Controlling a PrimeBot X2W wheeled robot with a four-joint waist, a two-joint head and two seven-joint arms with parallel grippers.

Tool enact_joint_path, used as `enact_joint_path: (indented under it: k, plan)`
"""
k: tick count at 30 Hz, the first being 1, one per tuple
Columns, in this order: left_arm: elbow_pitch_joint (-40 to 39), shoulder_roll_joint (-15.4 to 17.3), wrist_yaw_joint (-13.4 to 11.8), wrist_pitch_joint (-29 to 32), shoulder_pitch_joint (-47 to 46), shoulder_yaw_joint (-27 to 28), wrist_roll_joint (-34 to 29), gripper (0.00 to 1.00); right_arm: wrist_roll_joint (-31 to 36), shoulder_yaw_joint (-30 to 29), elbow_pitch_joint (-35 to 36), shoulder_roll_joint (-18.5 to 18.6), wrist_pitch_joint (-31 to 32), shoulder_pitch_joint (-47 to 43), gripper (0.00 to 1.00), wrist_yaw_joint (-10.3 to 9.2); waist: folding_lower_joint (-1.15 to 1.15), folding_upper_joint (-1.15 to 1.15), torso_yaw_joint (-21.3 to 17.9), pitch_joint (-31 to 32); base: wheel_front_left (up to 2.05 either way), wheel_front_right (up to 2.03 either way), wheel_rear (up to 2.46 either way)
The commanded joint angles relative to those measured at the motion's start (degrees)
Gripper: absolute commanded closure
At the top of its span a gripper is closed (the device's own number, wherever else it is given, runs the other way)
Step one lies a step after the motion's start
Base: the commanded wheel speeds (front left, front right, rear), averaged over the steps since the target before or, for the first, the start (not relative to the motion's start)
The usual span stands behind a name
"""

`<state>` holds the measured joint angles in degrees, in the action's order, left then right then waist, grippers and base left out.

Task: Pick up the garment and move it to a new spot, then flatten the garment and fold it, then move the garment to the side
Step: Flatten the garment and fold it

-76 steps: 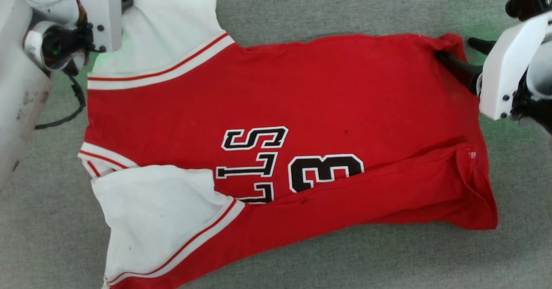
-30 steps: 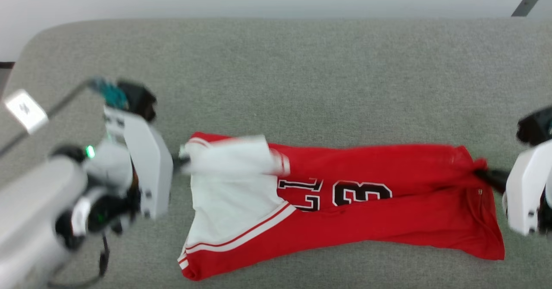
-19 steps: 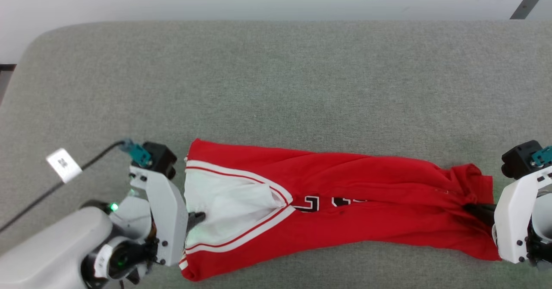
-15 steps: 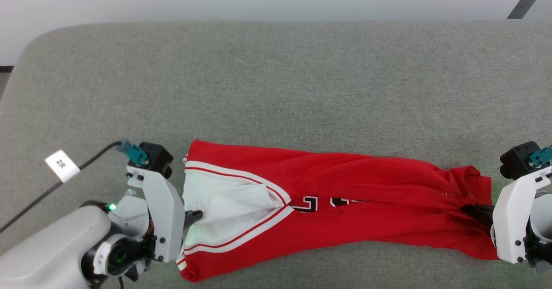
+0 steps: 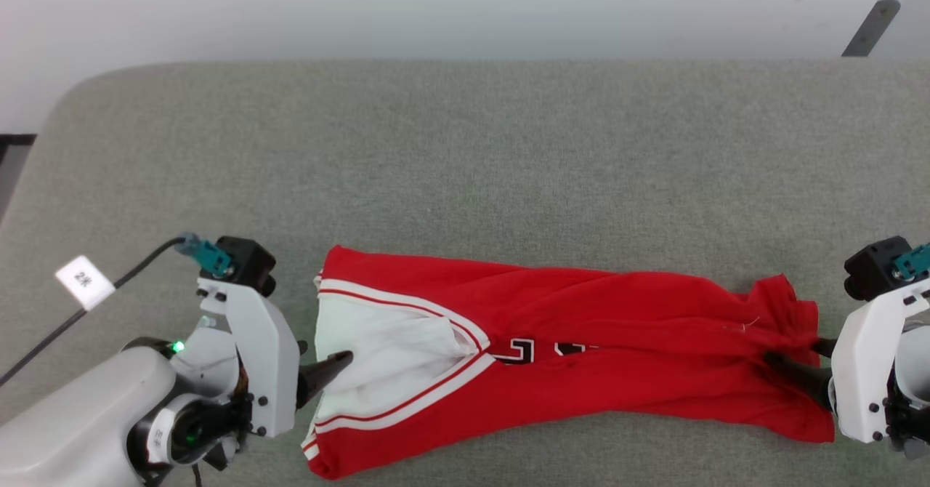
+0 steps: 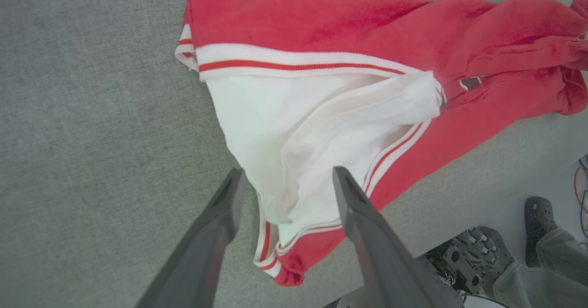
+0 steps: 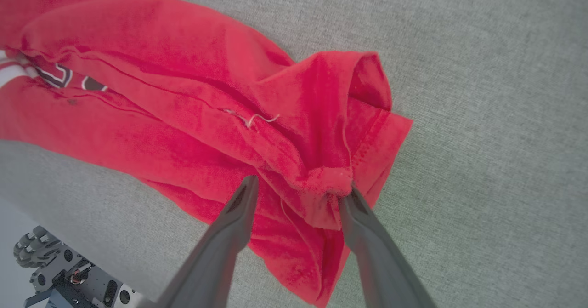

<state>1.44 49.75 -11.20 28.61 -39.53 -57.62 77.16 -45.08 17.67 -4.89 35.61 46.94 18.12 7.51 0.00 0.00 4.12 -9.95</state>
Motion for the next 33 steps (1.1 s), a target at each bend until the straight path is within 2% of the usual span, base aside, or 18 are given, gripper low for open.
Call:
enact_joint_path:
  k: [1, 8, 14, 22, 27, 32, 33]
  plan:
    - [-0.2, 0.2, -0.2, -0.6, 0.8, 0.2, 0.0, 0.0, 0.5, -0.3, 0.2, -0.2, 0.0, -1.0, 0.0, -0.05, 0.0, 0.0, 0.2, 0.8, 0.0, 0.0, 0.0]
    - [-1.4, 1.5, 0.2, -6.7, 3.3, 1.8, -1.2, 0.0, -0.7, -2.7, 1.3, -2.1, -0.2, -3.7, 0.0, -0.05, 0.0, 0.0, 0.4, 4.2, 0.0, 0.0, 0.0]
    - [-1.8, 2.0, 1.1, -19.5, 7.1, 4.4, -4.6, 0.0, 0.4, -6.5, 1.9, -4.0, -0.5, -7.1, 0.0, -0.05, 0.0, 0.0, 0.3, 7.2, 0.0, 0.0, 0.0]
    - [-0.3, 1.3, -1.1, -39.4, 14.8, 8.3, -8.7, 0.0, 2.6, -13.1, 1.4, -6.8, 0.3, -11.8, 0.0, -0.04, 0.0, 0.0, 1.0, 10.3, 0.0, 0.0, 0.0]
    - [0.6, -0.4, -3.2, -43.6, 19.7, 12.3, -12.3, 0.0, 4.3, -17.3, 0.4, -8.3, 1.1, -12.9, 0.0, -0.04, 0.0, 0.0, 2.1, 10.9, 0.0, 0.0, 0.0]
    - [-0.2, -5.5, -3.4, -43.8, 26.4, 22.9, -19.4, 0.0, 5.8, -20.7, -2.0, -9.0, 2.6, -12.0, 0.0, -0.05, 0.0, 0.0, 3.6, 10.7, 0.0, 0.0, 0.0]
    - [-0.5, -6.8, -2.9, -43.8, 27.9, 25.1, -21.0, 0.09, 6.1, -21.1, -2.5, -9.1, 3.0, -11.5, 0.0, -0.04, 0.0, 0.0, 3.9, 10.6, 0.0, 0.0, 0.0]
